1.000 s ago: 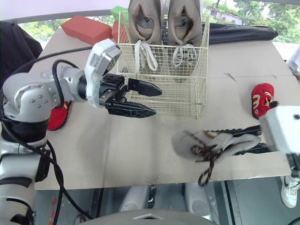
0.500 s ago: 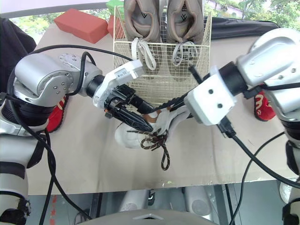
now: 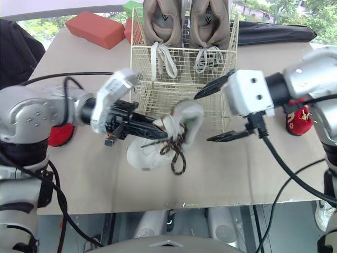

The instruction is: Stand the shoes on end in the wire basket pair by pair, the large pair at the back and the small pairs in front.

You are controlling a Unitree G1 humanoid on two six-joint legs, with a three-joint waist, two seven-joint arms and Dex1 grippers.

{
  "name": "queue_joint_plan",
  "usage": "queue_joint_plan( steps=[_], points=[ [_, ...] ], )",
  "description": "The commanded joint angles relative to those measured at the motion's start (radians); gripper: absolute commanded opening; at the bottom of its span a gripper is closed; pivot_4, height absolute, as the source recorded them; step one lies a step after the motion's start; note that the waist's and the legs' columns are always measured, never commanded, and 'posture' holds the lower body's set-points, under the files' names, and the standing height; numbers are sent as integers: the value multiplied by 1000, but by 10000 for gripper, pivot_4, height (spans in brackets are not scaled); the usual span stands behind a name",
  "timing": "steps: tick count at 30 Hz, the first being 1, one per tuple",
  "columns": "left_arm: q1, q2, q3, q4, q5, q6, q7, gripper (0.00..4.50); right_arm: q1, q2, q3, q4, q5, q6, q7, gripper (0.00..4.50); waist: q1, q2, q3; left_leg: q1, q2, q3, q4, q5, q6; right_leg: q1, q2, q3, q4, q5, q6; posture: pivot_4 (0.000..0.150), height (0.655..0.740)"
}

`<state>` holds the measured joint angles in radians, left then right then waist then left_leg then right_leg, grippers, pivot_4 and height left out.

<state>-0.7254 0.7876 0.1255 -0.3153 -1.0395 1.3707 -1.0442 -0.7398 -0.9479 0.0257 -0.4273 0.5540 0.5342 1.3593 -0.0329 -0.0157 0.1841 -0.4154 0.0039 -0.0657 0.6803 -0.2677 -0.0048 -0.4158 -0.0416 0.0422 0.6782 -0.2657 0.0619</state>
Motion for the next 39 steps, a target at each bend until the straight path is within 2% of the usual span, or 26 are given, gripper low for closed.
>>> queue_joint_plan(
  steps=[1,4,7,8,12,15,18,23,28,31,33,39],
  points=[
    [78,-51,194,-81,-118,-7,162,5585,126,17,-184,-125,162,118,-137,45000,1,0,0,1,0,0,1,0,1,0,0,0,1,0,0,1500,7400],
    [179,-161,315,-149,-160,-116,330,5563,299,115,-284,-217,193,103,-293,45000,7,-2,-2,4,0,-1,3,-2,3,5,0,-1,1,0,0,1500,7400],
    [230,-231,342,-213,-135,-229,425,5518,392,172,-313,-272,227,106,-393,45000,17,-2,-2,3,-1,0,5,-1,2,4,-1,0,3,1,0,1500,7400],
    [239,-282,348,-235,-102,-315,450,5464,433,212,-320,-296,252,103,-442,45000,21,-2,-2,3,-1,0,5,-1,2,4,-1,0,3,2,0,1500,7400],
    [238,-374,295,-253,61,-534,537,5413,535,297,-316,-353,309,107,-560,45000,34,-3,-4,4,-1,-1,5,0,-1,6,0,-1,2,2,0,1500,7400],
    [227,-404,236,-206,218,-744,499,5405,570,334,-301,-370,313,82,-616,45000,33,-3,-4,4,-2,2,5,1,-1,6,0,0,2,2,0,1500,7400],
    [204,-415,169,-98,339,-970,365,5405,591,335,-283,-365,296,65,-628,45000,32,-3,-4,4,-4,5,5,1,-1,6,1,0,1,2,0,1500,7400],
    [133,-444,114,93,419,-1192,245,5405,598,328,-276,-370,307,53,-650,45000,29,-3,-4,3,-4,6,5,0,1,6,3,0,1,2,0,1500,7400],
    [44,-439,92,264,385,-1233,116,5405,609,309,-289,-397,336,60,-687,45000,24,-3,-4,3,-4,5,5,-1,3,6,3,-1,1,2,0,1500,7400],
    [-2,-441,91,310,323,-1169,68,5405,604,300,-290,-405,335,64,-727,45000,19,-3,-4,3,-4,5,5,-2,3,6,3,-1,0,2,0,1500,7400],
    [-38,-454,73,348,308,-1147,40,5405,604,299,-312,-418,386,73,-762,45000,19,-3,-4,3,-4,5,5,-2,3,6,3,-1,1,2,0,1500,7400],
    [-138,-513,30,488,368,-1218,5,5405,623,275,-313,-451,417,77,-830,45000,22,-3,-4,2,-4,4,6,-2,3,6,3,-2,0,2,0,1500,7400]
  ],
)
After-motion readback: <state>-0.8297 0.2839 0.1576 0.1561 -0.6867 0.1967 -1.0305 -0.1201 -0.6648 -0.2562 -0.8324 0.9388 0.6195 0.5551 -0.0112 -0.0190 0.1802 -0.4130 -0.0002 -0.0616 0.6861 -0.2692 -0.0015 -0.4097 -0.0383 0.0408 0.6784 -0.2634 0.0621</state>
